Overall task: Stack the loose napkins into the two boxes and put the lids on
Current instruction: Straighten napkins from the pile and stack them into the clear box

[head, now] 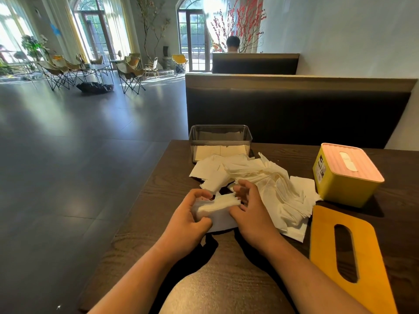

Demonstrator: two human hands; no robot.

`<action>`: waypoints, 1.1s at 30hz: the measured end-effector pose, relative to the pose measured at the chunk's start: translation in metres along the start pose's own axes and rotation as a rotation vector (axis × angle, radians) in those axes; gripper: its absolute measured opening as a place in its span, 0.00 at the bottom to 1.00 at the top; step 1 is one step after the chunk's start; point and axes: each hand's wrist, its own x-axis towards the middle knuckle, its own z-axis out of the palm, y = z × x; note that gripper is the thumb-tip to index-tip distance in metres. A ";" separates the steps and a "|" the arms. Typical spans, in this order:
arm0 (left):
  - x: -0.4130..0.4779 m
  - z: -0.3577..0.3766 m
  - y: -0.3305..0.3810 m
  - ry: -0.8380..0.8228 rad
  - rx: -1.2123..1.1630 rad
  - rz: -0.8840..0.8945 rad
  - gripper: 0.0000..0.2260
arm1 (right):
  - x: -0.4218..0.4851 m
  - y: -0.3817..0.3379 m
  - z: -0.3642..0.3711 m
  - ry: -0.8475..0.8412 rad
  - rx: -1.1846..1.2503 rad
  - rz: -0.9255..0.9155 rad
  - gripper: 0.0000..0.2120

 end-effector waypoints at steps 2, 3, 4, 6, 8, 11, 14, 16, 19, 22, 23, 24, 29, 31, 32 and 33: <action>0.000 0.000 0.001 -0.011 -0.015 -0.003 0.23 | -0.002 0.000 -0.001 0.033 -0.017 -0.007 0.24; 0.000 0.000 0.002 -0.016 -0.022 -0.005 0.23 | -0.003 0.001 -0.002 0.051 -0.021 -0.011 0.22; 0.000 -0.001 0.002 -0.015 -0.027 -0.002 0.22 | -0.003 0.003 -0.002 0.061 -0.025 -0.012 0.21; 0.000 -0.001 0.003 0.005 -0.017 0.012 0.22 | -0.003 0.005 -0.003 0.065 -0.036 -0.001 0.20; 0.001 -0.002 0.002 0.021 -0.004 0.032 0.22 | -0.002 0.005 -0.003 0.084 -0.064 0.010 0.18; 0.002 -0.002 0.001 0.025 0.004 0.045 0.22 | -0.002 0.004 -0.003 0.116 -0.137 -0.003 0.15; 0.003 -0.002 -0.001 0.021 0.009 0.038 0.23 | -0.002 0.005 -0.002 0.101 -0.199 -0.023 0.13; 0.004 -0.002 0.000 0.000 0.016 0.032 0.24 | -0.001 0.005 -0.001 0.073 -0.214 -0.027 0.15; 0.004 -0.004 -0.001 -0.026 0.020 0.029 0.25 | -0.001 0.004 0.000 0.033 -0.255 -0.038 0.19; 0.003 -0.004 0.001 -0.060 0.016 0.027 0.26 | -0.002 0.003 0.000 -0.005 -0.274 -0.022 0.26; 0.002 -0.004 0.001 -0.079 0.017 0.027 0.26 | -0.002 0.002 -0.001 -0.009 -0.269 -0.019 0.27; 0.002 -0.004 0.002 -0.094 0.020 0.024 0.26 | -0.002 0.002 -0.001 -0.010 -0.266 -0.017 0.28; 0.003 -0.004 0.000 -0.080 -0.001 0.013 0.26 | -0.003 0.002 -0.001 -0.010 -0.238 -0.013 0.18; 0.003 -0.004 0.000 -0.080 -0.013 0.005 0.26 | -0.004 0.001 -0.002 -0.011 -0.213 -0.018 0.13; 0.003 -0.005 0.000 -0.079 -0.018 0.003 0.25 | -0.004 0.002 -0.002 -0.009 -0.208 -0.018 0.11; 0.003 -0.005 0.000 -0.075 -0.024 0.007 0.25 | -0.004 0.002 -0.002 -0.007 -0.203 -0.015 0.10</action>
